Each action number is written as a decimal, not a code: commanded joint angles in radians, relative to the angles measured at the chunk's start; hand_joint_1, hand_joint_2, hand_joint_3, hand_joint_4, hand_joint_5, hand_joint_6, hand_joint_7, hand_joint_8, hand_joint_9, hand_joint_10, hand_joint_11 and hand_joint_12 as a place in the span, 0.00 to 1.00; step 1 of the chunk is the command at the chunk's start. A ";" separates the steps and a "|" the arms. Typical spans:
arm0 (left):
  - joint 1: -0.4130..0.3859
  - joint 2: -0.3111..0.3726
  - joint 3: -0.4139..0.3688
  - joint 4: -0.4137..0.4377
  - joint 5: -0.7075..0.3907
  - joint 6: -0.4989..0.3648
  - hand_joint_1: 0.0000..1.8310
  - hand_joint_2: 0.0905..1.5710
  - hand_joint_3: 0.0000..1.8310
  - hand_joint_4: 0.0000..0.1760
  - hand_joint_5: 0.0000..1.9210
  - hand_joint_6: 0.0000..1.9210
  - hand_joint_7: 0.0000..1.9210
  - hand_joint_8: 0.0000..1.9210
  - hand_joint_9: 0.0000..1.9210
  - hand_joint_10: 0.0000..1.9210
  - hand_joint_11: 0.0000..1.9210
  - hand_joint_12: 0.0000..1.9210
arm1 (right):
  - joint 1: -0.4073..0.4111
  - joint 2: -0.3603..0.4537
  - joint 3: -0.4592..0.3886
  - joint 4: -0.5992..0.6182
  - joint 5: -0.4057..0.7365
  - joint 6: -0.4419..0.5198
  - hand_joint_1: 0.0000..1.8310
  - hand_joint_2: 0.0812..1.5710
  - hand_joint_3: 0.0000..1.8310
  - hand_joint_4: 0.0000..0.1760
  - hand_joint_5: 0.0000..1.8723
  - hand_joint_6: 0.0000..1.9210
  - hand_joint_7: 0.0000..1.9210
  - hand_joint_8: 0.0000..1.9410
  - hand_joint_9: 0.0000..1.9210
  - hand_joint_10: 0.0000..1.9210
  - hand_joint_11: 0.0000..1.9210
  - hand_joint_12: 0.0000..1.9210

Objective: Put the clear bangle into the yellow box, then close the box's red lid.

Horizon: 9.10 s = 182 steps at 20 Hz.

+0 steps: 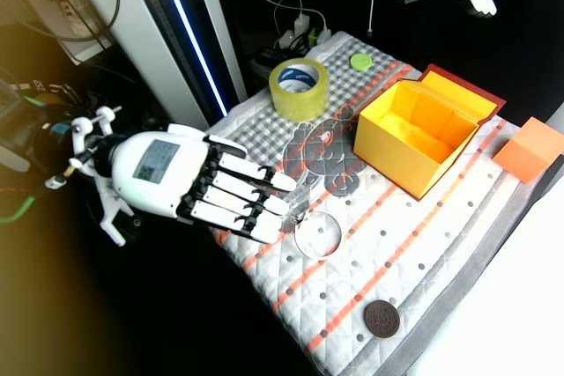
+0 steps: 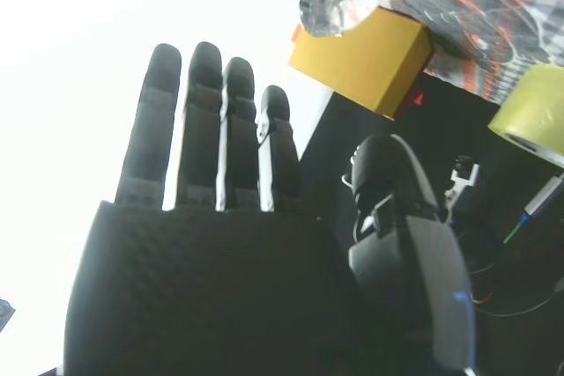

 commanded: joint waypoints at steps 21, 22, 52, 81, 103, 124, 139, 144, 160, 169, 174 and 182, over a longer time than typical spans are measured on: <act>-0.010 -0.015 0.014 0.003 -0.087 -0.005 0.28 0.71 0.00 0.89 0.27 0.00 0.26 0.00 0.25 0.00 0.04 0.38 | 0.165 -0.242 0.197 0.104 -0.144 0.001 0.60 0.63 0.00 0.00 0.42 0.00 0.54 0.01 0.55 0.03 0.28 0.64; -0.010 -0.015 0.014 0.003 -0.087 -0.005 0.28 0.71 0.00 0.87 0.27 0.00 0.26 0.00 0.26 0.00 0.04 0.38 | 0.165 -0.248 0.199 0.108 -0.149 0.001 0.60 0.63 0.00 0.00 0.42 0.00 0.55 0.01 0.56 0.03 0.28 0.66; 0.000 -0.025 0.014 -0.009 -0.090 -0.005 0.28 0.74 0.00 0.79 0.28 0.00 0.28 0.00 0.28 0.00 0.09 0.38 | 0.166 -0.238 0.186 0.104 -0.118 0.002 0.70 0.65 0.00 0.00 0.57 0.34 0.62 0.44 0.64 0.46 0.57 0.71; 0.001 -0.085 0.031 -0.032 -0.099 -0.006 0.26 0.73 0.00 0.75 0.28 0.00 0.31 0.00 0.34 0.00 0.13 0.43 | 0.381 -0.317 0.206 -0.073 0.003 0.091 0.71 0.62 0.00 0.00 0.58 0.37 0.79 0.04 0.81 0.00 0.65 0.47; 0.030 -0.051 0.019 -0.095 -0.318 -0.006 0.16 0.73 0.00 0.74 0.23 0.00 0.22 0.00 0.20 0.00 0.00 0.33 | 0.593 -0.449 0.315 -0.211 -0.138 0.091 0.71 0.63 0.00 0.00 0.57 0.40 0.74 0.17 0.82 0.00 0.71 0.40; 0.057 -0.060 0.011 -0.138 -0.311 -0.006 0.27 0.69 0.00 0.34 0.29 0.00 0.25 0.00 0.22 0.00 0.00 0.47 | 0.685 -0.449 0.287 -0.282 -0.155 0.066 0.69 0.64 0.00 0.00 0.59 0.37 0.64 0.34 0.75 0.00 0.55 0.53; 0.031 -0.105 0.038 -0.128 -0.280 -0.015 0.26 0.70 0.00 0.53 0.26 0.00 0.23 0.00 0.23 0.00 0.00 0.46 | 0.635 -0.544 0.326 -0.178 -0.113 0.066 0.71 0.63 0.00 0.00 0.62 0.27 0.68 0.31 0.83 0.01 0.65 0.58; 0.028 -0.115 0.047 -0.126 -0.274 -0.031 0.27 0.69 0.00 0.56 0.26 0.00 0.23 0.00 0.22 0.00 0.00 0.46 | 0.618 -0.586 0.339 -0.165 -0.111 0.066 0.71 0.63 0.00 0.00 0.57 0.36 0.70 0.26 0.83 0.01 0.65 0.53; 0.014 -0.137 0.062 -0.121 -0.263 -0.050 0.22 0.70 0.00 0.55 0.26 0.00 0.22 0.00 0.22 0.00 0.00 0.45 | 0.545 -0.615 0.341 -0.128 -0.096 0.090 0.46 0.59 0.00 0.10 0.17 0.00 0.19 0.00 0.37 0.00 0.26 0.57; 0.024 -0.136 0.056 -0.132 -0.265 -0.069 0.23 0.69 0.00 0.60 0.26 0.00 0.23 0.00 0.22 0.00 0.00 0.45 | 0.522 -0.515 0.308 -0.111 -0.025 0.111 0.37 0.58 0.00 0.22 0.09 0.00 0.15 0.00 0.21 0.00 0.04 0.64; 0.045 -0.125 0.050 -0.136 -0.273 -0.116 0.21 0.68 0.00 0.69 0.26 0.00 0.23 0.00 0.21 0.00 0.00 0.44 | 0.505 -0.373 0.252 -0.111 0.053 0.111 0.31 0.54 0.00 0.52 0.11 0.00 0.15 0.00 0.14 0.00 0.00 0.54; 0.166 -0.028 -0.015 -0.100 -0.222 -0.116 0.21 0.67 0.00 0.89 0.26 0.00 0.22 0.00 0.22 0.00 0.00 0.46 | 0.395 -0.170 0.129 -0.113 0.096 0.064 0.30 0.55 0.00 0.67 0.14 0.00 0.18 0.00 0.13 0.00 0.00 0.30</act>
